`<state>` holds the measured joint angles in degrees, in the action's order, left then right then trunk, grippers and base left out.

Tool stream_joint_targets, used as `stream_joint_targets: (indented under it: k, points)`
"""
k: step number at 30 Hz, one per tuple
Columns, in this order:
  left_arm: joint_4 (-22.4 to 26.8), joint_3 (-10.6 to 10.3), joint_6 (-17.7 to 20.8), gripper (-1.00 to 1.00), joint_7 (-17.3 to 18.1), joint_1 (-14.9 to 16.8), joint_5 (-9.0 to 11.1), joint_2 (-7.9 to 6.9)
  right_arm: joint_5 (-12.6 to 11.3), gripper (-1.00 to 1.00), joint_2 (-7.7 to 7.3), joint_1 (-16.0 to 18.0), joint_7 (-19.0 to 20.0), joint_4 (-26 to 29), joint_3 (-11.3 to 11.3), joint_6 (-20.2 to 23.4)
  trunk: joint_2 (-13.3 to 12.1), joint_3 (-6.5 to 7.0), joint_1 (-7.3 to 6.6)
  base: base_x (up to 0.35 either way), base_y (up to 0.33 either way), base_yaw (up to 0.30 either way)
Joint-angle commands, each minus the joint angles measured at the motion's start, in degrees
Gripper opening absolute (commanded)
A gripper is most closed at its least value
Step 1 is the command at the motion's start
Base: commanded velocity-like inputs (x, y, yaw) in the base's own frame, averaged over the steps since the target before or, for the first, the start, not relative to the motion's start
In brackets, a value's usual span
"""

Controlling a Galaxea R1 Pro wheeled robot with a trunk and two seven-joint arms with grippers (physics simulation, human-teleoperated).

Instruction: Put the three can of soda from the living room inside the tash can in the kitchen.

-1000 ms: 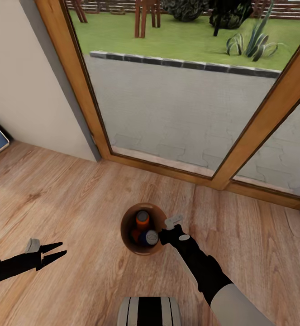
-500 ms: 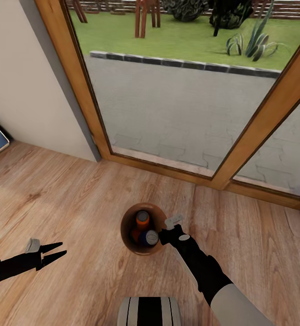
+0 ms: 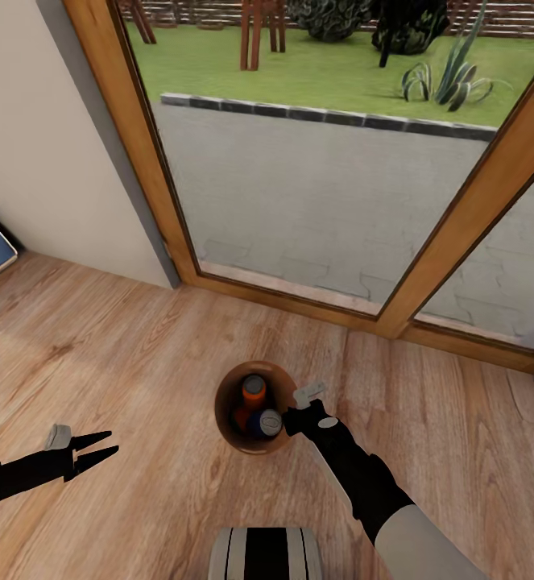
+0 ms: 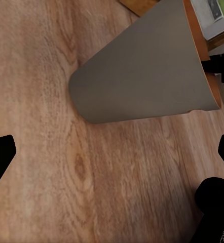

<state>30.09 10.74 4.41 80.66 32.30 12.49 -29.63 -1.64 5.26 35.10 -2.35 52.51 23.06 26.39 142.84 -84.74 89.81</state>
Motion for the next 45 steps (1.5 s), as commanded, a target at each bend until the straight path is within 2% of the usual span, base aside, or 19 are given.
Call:
stream_joint_targets:
  k: [1, 8, 9, 45]
  points:
    - [-0.03, -0.02, -0.01, 1.0, -0.01, 0.02, -0.01, 0.02, 0.06, -1.0, 0.01, -0.04, 0.07, 0.13, -0.04, -0.46, 0.0, -0.01, 1.65, 0.0, 0.0, 0.0]
    - [-0.03, -0.02, -0.01, 1.0, -0.04, 0.04, -0.01, 0.01, 0.06, -1.0, -0.01, -0.04, 0.07, 0.13, -0.06, -0.46, 0.0, -0.01, 1.65, 0.0, 0.0, 0.0]
    - [-0.03, -0.02, -0.01, 1.0, -0.05, 0.04, -0.01, 0.01, 0.06, 1.0, 0.0, -0.04, 0.07, 0.13, -0.08, -0.46, 0.0, -0.01, 1.65, 0.0, 0.0, 0.0]
    - [-0.03, 0.02, -0.01, 1.0, -0.06, 0.04, -0.01, 0.01, 0.06, 1.0, 0.01, -0.04, 0.07, 0.13, -0.04, -0.49, 0.0, -0.01, 1.65, 0.0, 0.0, 0.0]
